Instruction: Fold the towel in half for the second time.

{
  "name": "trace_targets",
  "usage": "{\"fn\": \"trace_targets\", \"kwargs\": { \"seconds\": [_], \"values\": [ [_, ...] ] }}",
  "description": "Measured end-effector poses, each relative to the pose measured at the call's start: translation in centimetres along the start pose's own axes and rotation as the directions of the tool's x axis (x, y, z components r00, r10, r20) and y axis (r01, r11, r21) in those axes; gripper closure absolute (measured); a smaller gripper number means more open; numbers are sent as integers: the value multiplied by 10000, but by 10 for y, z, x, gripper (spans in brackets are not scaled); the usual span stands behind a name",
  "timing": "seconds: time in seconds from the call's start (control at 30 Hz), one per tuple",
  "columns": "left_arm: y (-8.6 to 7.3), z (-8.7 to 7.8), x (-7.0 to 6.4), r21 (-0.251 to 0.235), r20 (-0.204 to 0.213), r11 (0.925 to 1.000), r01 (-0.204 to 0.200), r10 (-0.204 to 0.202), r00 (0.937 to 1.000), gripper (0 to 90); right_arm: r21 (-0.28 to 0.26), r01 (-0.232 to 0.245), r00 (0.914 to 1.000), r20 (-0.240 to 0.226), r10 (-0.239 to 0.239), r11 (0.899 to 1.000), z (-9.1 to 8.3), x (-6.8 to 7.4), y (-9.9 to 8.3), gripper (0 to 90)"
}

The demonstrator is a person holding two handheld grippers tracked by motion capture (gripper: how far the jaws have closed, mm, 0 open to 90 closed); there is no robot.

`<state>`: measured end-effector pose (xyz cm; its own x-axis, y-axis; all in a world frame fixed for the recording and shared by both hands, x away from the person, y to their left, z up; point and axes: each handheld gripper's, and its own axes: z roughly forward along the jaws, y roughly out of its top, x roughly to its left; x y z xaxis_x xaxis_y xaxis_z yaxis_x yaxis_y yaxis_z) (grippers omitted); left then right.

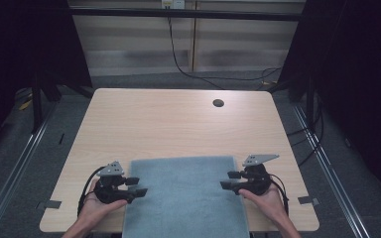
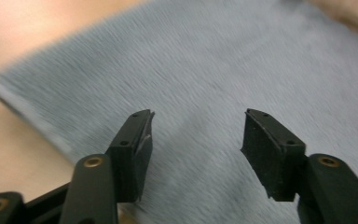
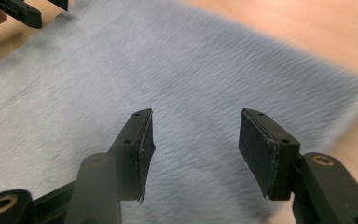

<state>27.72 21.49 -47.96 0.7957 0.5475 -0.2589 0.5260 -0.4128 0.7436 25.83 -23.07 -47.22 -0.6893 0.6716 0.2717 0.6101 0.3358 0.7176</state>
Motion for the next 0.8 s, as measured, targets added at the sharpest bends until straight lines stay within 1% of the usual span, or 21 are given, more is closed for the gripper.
{"fn": "trace_targets", "kwargs": {
  "seconds": [0.07, 0.1, 0.13, 0.17, 0.2, 0.23, 0.3, 0.33, 0.37, 0.4, 0.43, 0.47, 0.5, 0.53, 0.57, 0.63, 0.67, 0.7, 0.73, 0.77, 0.8],
  "values": [
    [6, -4, 8, -189, -100, 9996, 226, -228, 9997, 420, -192, 45, 9997, 222, -40, 9998, -6, -8, 4, 463],
    [6, -4, 8, -189, -100, 9996, 226, -228, 9997, 413, -246, -11, 9997, 236, 17, 9997, -8, -12, 6, 467],
    [9, -6, 12, -350, -134, 9988, 340, -345, 9993, 413, -246, -11, 9997, 236, 17, 9997, -8, -12, 6, 467],
    [16, -8, 22, -392, -294, 9986, 362, -373, 9989, 413, -335, -64, 9989, 452, 79, 9994, -10, -20, 10, 467],
    [16, -8, 22, -392, -294, 9986, 362, -373, 9989, 413, -335, -64, 9989, 452, 79, 9994, -10, -20, 10, 467],
    [20, -8, 27, -471, -352, 9978, 467, -484, 9982, 413, -368, -55, 9984, 567, 76, 9993, -9, -25, 12, 466],
    [31, -7, 38, -574, -515, 9977, 353, -383, 9979, 420, -297, -110, 9970, 759, 133, 9995, -7, -33, 18, 475],
    [33, -7, 41, -642, -578, 9974, 340, -377, 9976, 460, -241, -123, 9962, 857, 144, 9996, -4, -38, 24, 478],
    [39, -3, 51, -758, -469, 9965, 350, -387, 9982, 486, -238, -83, 9953, 960, 106, 9997, -2, -41, 28, 480],
    [39, -3, 51, -758, -469, 9965, 350, -387, 9982, 517, -238, -83, 9953, 960, 106, 9997, -2, -41, 28, 480],
    [43, 0, 57, -595, -609, 9979, 268, -304, 9977, 517, -263, -83, 9948, 1009, 109, 9996, -1, -42, 32, 483],
    [44, 3, 62, -469, -746, 9982, 385, -419, 9963, 492, -219, -66, 9952, 978, 87, 9997, 2, -46, 36, 492],
    [43, 5, 66, -557, -768, 9975, 443, -485, 9959, 489, -126, 37, 9931, 1172, -22, 9999, 5, -48, 40, 494],
    [42, 6, 70, -720, -716, 9954, 634, -686, 9951, 492, -105, 54, 9921, 1251, -40, 9999, 7, -51, 41, 500],
    [39, 8, 73, -757, -790, 9944, 740, -800, 9937, 491, -120, 5, 9930, 1184, 9, 9999, 10, -54, 43, 501],
    [36, 8, 76, -647, -871, 9951, 752, -807, 9929, 460, -133, -106, 9931, 1168, 120, 9999, 19, -64, 44, 496],
    [36, 8, 77, -626, -906, 9955, 706, -761, 9930, 460, -133, -106, 9931, 1168, 120, 9999, 19, -64, 44, 496],
    [34, 7, 78, -643, -836, 9954, 716, -769, 9935, 472, -42, -217, 9935, 1117, 220, 9998, 24, -69, 41, 479],
    [33, 8, 78, -660, -880, 9952, 726, -783, 9930, 472, -42, -217, 9935, 1117, 220, 9998, 24, -69, 41, 479],
    [32, 11, 80, -600, -982, 9966, 557, -615, 9933, 483, 77, -239, 9929, 1167, 229, 9997, 26, -70, 40, 465],
    [32, 13, 82, -527, -951, 9970, 559, -607, 9936, 495, 17, -299, 9932, 1130, 295, 9996, 27, -73, 37, 465]
  ]
}}
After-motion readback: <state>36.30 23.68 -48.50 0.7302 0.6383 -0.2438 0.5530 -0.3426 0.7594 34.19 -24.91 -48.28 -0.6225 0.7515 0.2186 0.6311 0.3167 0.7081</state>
